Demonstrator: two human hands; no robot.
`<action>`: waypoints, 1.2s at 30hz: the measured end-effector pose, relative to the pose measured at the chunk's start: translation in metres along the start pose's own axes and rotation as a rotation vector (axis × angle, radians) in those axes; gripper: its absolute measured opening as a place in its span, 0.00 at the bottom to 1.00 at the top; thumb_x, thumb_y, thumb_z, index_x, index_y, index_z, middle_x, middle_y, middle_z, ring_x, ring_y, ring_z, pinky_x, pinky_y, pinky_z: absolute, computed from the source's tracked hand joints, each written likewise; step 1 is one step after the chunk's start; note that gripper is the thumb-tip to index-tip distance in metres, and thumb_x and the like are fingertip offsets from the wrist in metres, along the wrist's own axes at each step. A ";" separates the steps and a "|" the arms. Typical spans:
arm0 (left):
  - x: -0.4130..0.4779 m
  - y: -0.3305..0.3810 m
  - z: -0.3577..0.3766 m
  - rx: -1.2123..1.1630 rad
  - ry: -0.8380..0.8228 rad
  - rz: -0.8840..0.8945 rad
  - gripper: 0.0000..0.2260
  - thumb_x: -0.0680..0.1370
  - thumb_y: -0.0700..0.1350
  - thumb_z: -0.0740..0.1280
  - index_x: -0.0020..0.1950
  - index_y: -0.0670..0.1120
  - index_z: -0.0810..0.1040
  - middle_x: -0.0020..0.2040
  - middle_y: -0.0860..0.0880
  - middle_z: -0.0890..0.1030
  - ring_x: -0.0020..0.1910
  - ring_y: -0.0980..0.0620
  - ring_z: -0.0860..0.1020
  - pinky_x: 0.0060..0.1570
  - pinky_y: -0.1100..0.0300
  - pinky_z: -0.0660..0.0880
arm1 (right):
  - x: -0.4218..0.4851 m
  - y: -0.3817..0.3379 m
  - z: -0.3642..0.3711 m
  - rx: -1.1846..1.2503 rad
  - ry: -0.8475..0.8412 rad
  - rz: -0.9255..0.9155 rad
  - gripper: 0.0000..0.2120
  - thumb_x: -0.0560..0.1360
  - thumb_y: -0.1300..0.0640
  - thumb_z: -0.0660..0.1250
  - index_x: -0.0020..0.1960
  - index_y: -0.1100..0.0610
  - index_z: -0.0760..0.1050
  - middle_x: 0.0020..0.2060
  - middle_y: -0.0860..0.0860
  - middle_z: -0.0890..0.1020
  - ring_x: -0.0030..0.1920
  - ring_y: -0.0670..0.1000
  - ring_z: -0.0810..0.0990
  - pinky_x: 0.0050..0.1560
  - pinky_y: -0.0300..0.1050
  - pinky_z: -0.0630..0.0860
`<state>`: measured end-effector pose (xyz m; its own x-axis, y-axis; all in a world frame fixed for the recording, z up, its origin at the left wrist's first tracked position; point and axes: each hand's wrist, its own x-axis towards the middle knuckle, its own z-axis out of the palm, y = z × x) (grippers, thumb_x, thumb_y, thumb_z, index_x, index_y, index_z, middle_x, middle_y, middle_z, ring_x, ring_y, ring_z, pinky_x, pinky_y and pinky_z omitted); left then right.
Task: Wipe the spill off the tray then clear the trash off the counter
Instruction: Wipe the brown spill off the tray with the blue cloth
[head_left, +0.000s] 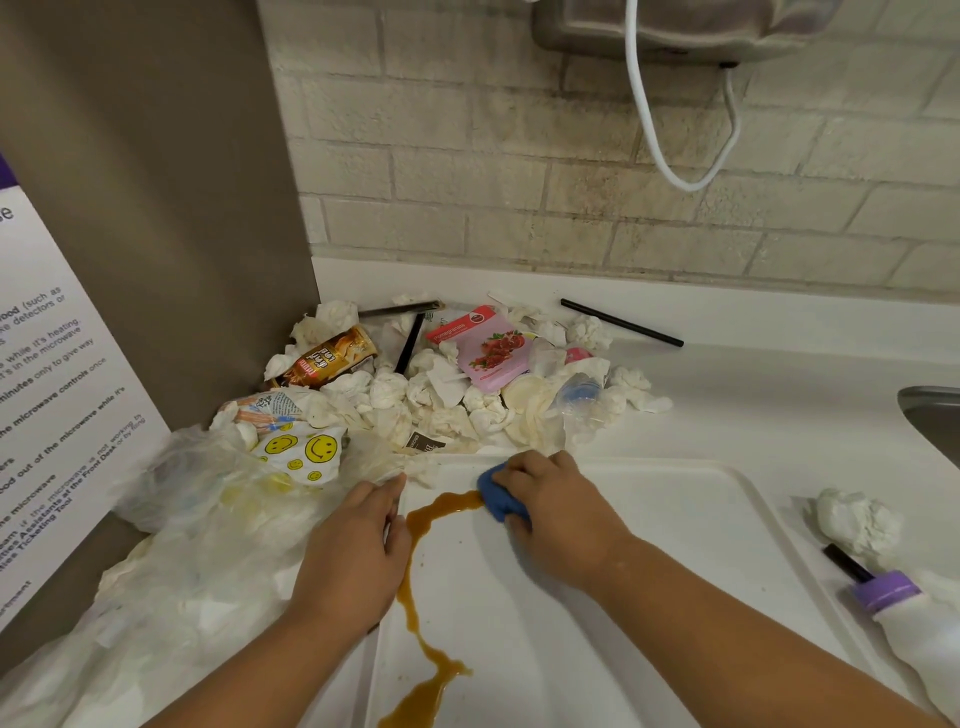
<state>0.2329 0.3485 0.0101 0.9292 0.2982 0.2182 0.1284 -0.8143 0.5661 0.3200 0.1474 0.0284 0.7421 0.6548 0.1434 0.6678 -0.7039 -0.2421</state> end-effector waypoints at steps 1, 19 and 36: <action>0.000 0.000 0.000 -0.003 0.002 0.002 0.21 0.78 0.44 0.61 0.72 0.50 0.68 0.52 0.52 0.74 0.43 0.56 0.70 0.50 0.62 0.71 | -0.001 -0.001 -0.002 0.026 -0.004 -0.065 0.17 0.73 0.59 0.63 0.61 0.52 0.77 0.57 0.49 0.76 0.53 0.51 0.69 0.54 0.41 0.68; 0.001 -0.001 0.002 -0.013 0.000 0.015 0.21 0.78 0.44 0.61 0.72 0.50 0.69 0.54 0.52 0.75 0.49 0.52 0.76 0.50 0.61 0.71 | 0.020 -0.012 -0.004 -0.062 -0.075 -0.050 0.14 0.73 0.60 0.61 0.56 0.52 0.76 0.56 0.48 0.74 0.53 0.55 0.69 0.56 0.47 0.70; 0.001 -0.001 0.001 -0.007 -0.008 0.022 0.20 0.78 0.43 0.61 0.71 0.49 0.69 0.54 0.51 0.75 0.50 0.51 0.76 0.51 0.59 0.72 | 0.027 -0.007 -0.021 0.149 -0.227 -0.126 0.20 0.71 0.65 0.63 0.61 0.52 0.78 0.60 0.47 0.77 0.58 0.49 0.71 0.51 0.32 0.64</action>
<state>0.2342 0.3492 0.0083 0.9346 0.2760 0.2244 0.1054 -0.8173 0.5665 0.3362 0.1643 0.0540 0.6110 0.7909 -0.0334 0.7253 -0.5762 -0.3768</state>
